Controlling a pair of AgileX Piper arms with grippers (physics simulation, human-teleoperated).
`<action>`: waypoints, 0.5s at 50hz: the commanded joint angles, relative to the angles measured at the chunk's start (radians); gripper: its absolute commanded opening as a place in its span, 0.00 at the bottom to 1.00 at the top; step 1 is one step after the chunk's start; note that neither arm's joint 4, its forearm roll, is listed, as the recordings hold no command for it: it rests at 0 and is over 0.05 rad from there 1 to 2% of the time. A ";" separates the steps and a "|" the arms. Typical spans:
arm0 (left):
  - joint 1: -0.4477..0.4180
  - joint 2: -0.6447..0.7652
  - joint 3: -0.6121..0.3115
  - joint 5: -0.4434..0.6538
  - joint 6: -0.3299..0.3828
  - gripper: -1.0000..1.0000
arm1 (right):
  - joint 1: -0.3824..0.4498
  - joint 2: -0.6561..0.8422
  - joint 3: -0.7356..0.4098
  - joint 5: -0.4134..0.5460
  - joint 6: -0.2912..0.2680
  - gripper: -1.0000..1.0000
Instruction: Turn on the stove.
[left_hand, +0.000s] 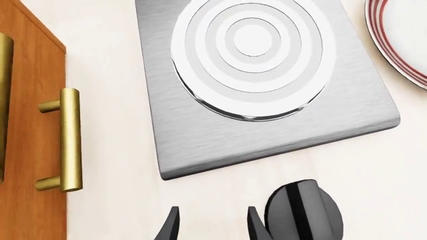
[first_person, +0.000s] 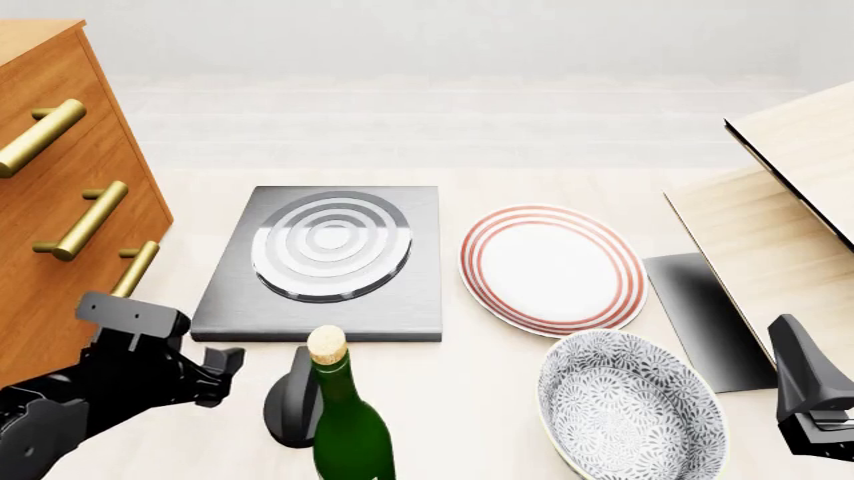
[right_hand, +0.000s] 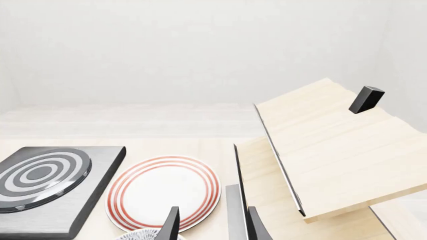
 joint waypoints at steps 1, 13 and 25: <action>0.007 -0.121 0.001 0.088 0.013 1.00 | 0.000 0.000 0.000 0.000 0.000 1.00; 0.008 -0.344 -0.011 0.276 -0.005 1.00 | 0.000 0.000 0.000 0.000 0.000 1.00; 0.020 -0.503 -0.010 0.395 -0.017 1.00 | 0.000 0.000 0.000 0.000 0.000 1.00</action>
